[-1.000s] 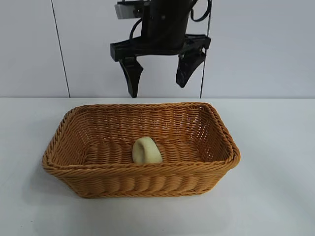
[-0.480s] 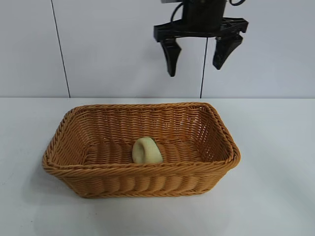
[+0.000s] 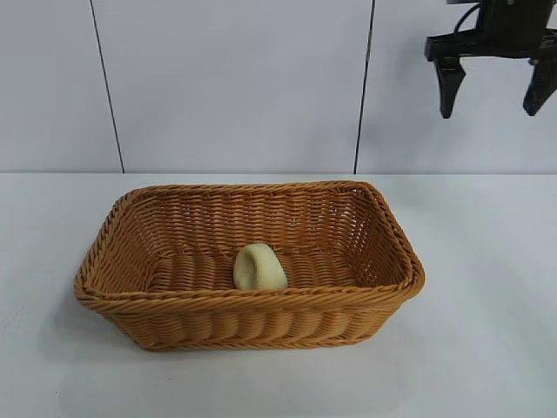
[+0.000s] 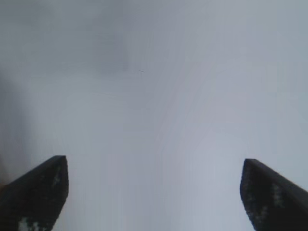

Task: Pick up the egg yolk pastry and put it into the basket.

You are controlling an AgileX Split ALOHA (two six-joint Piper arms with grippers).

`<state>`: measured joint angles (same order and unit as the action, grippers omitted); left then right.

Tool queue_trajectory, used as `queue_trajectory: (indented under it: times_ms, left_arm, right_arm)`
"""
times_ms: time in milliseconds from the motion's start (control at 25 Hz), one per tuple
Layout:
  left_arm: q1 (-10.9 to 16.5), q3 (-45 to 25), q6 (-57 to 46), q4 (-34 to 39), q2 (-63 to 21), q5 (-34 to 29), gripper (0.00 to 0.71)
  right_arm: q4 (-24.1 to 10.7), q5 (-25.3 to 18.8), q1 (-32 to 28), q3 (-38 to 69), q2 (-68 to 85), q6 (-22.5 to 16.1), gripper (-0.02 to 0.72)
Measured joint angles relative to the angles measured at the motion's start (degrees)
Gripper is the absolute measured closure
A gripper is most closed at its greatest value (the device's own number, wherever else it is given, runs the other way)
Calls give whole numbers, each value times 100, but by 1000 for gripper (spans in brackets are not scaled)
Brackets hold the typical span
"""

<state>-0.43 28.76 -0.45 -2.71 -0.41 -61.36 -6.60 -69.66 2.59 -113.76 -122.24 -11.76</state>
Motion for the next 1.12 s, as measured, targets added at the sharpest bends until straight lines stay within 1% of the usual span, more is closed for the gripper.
queue_trajectory:
  times_ms: [80,200,360,600,720,880,1120]
  left_arm:
    - [0,0,0,0,0,0,18]
    - [0,0,0,0,0,0,18]
    - [0,0,0,0,0,0,18]
    - [0,0,0,0,0,0,18]
    - [0,0,0,0,0,0,18]
    - [0,0,0,0,0,0,18]
    - [0,0,0,0,0,0,18]
  right_arm:
    - [35,0,-165,0,0,5,9]
    - [123,0,-233,0,0,34,9]
    - [395,0,-194,98,33,192,9]
    - [404,-4,-80,900,449,277,9]
    - [350,-4,-80,1512,871,313,9]
    - [349,2,-80,2616,1675,387,9]
    - [355,-4,-80,4603,3357,466,8]
